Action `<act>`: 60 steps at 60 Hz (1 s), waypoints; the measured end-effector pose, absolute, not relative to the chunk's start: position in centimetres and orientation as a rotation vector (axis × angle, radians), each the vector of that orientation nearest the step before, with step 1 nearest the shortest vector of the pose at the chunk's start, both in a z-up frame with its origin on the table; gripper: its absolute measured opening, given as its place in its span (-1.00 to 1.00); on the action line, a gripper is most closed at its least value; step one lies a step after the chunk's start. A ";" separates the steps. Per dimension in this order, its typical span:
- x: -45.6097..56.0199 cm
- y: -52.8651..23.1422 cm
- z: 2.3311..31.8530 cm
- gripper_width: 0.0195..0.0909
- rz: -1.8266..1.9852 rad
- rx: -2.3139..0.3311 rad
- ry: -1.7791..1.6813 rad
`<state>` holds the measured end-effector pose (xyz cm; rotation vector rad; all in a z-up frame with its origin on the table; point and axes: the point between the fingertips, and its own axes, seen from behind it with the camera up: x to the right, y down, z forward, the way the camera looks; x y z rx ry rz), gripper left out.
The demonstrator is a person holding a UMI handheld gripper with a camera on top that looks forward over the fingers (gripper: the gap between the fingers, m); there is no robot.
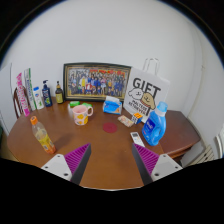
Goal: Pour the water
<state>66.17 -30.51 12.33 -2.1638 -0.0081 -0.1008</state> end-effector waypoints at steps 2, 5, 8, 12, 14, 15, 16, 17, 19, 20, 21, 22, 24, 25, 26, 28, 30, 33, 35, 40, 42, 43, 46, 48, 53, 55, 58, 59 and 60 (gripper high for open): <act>66.6 -30.7 11.7 0.85 -0.097 -2.165 -0.013; 66.4 -31.0 11.0 0.85 -0.103 -2.177 -0.018; 66.1 -31.6 10.1 0.84 -0.108 -2.187 -0.023; 65.1 -32.5 8.9 0.85 -0.110 -2.199 -0.033; 64.3 -33.0 8.2 0.86 -0.106 -2.202 -0.039; 63.8 -33.3 8.0 0.86 -0.100 -2.203 -0.042; 63.3 -33.6 7.7 0.86 -0.091 -2.203 -0.047; 62.6 -33.9 7.4 0.85 -0.083 -2.205 -0.053; 61.1 -34.5 6.9 0.85 -0.064 -2.208 -0.065; 60.0 -34.9 7.0 0.85 -0.055 -2.217 -0.070; 59.4 -35.2 6.3 0.85 -0.041 -2.210 -0.079; 58.2 -35.5 6.5 0.85 -0.032 -2.219 -0.082; 56.4 -35.9 6.1 0.86 -0.008 -2.219 -0.092; 55.4 -36.0 5.9 0.85 0.004 -2.217 -0.096; 54.4 -36.1 5.7 0.85 0.017 -2.214 -0.099; 52.3 -36.2 5.4 0.86 0.043 -2.207 -0.107; 50.2 -36.1 5.1 0.86 0.071 -2.195 -0.116; 46.9 -35.6 4.9 0.86 0.111 -2.172 -0.130; 44.9 -35.0 4.7 0.86 0.135 -2.155 -0.138; 40.7 -33.0 4.2 0.85 0.170 -2.105 -0.153; 39.5 -32.0 4.0 0.85 0.171 -2.087 -0.150; 39.0 -31.4 3.9 0.86 0.171 -2.077 -0.147; 37.9 -29.5 3.5 0.85 0.163 -2.053 -0.123; 37.4 -28.2 2.9 0.82 0.156 -2.044 -0.102; 36.8 -25.1 1.4 0.65 0.146 -2.038 -0.038; 36.7 -24.1 0.9 0.58 0.136 -2.030 -0.014; 36.8 -22.7 0.2 0.47 0.118 -2.022 0.010; 36.8 -22.3 0.0 0.43 0.113 -2.020 0.017; 36.8 -21.9 -0.1 0.40 0.109 -2.016 0.022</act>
